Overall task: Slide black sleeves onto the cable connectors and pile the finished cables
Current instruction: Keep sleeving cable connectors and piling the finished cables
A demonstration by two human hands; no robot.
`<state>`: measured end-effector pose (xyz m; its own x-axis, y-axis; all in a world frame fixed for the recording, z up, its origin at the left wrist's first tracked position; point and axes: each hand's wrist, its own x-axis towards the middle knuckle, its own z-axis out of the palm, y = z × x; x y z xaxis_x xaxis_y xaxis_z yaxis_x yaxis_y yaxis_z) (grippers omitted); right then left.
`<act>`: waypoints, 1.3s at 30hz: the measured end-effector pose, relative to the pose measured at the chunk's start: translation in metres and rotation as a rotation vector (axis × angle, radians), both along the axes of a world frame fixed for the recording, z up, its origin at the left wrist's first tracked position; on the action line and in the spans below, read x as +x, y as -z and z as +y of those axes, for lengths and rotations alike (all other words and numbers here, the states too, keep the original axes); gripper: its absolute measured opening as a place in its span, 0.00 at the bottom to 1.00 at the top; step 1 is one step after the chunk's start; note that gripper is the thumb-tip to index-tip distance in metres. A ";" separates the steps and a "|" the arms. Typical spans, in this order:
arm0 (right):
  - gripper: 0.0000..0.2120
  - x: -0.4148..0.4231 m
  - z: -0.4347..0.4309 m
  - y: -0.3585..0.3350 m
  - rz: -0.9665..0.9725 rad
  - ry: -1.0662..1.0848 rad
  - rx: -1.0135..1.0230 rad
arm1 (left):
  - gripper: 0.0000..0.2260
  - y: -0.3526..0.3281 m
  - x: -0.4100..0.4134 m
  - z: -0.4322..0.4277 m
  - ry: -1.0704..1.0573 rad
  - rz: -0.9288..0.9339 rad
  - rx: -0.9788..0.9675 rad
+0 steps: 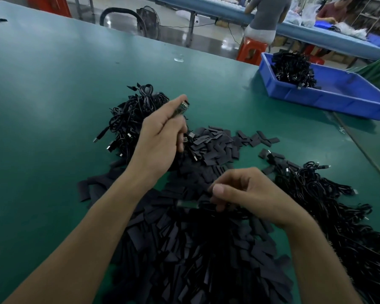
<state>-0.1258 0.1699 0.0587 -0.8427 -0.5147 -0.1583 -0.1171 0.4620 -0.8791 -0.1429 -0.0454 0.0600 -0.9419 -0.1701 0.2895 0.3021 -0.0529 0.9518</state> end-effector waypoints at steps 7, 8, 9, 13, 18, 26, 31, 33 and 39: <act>0.08 -0.027 -0.001 0.039 0.441 0.432 0.413 | 0.06 0.006 0.002 -0.002 0.157 0.008 -0.102; 0.12 -0.029 -0.001 0.044 0.437 0.435 0.482 | 0.05 0.008 0.002 -0.001 0.175 -0.009 -0.098; 0.17 -0.032 -0.001 0.047 0.413 0.444 0.552 | 0.05 0.011 0.002 0.001 0.185 -0.025 -0.105; 0.23 -0.039 -0.006 0.054 0.338 0.459 0.770 | 0.06 0.022 0.000 0.003 0.130 -0.068 -0.168; 0.13 -0.034 -0.006 0.056 0.408 0.486 0.646 | 0.05 0.028 -0.001 0.002 0.105 -0.123 -0.167; 0.07 -0.033 0.006 0.058 0.225 0.543 0.292 | 0.03 0.029 0.000 0.005 0.118 -0.149 -0.186; 0.03 -0.034 0.014 0.059 0.204 0.583 0.209 | 0.03 0.029 0.001 0.006 0.154 -0.154 -0.182; 0.03 -0.034 0.015 0.058 0.270 0.614 0.178 | 0.04 0.029 0.001 0.005 0.163 -0.160 -0.167; 0.07 -0.032 0.006 0.049 0.264 0.592 -0.123 | 0.04 0.031 0.001 0.005 0.158 -0.171 -0.154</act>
<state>-0.1574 0.1757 0.0097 -0.9913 0.0470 0.1233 -0.0931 0.4129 -0.9060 -0.1424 -0.0404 0.0292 -0.9907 0.0166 0.1351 0.1359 0.0629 0.9887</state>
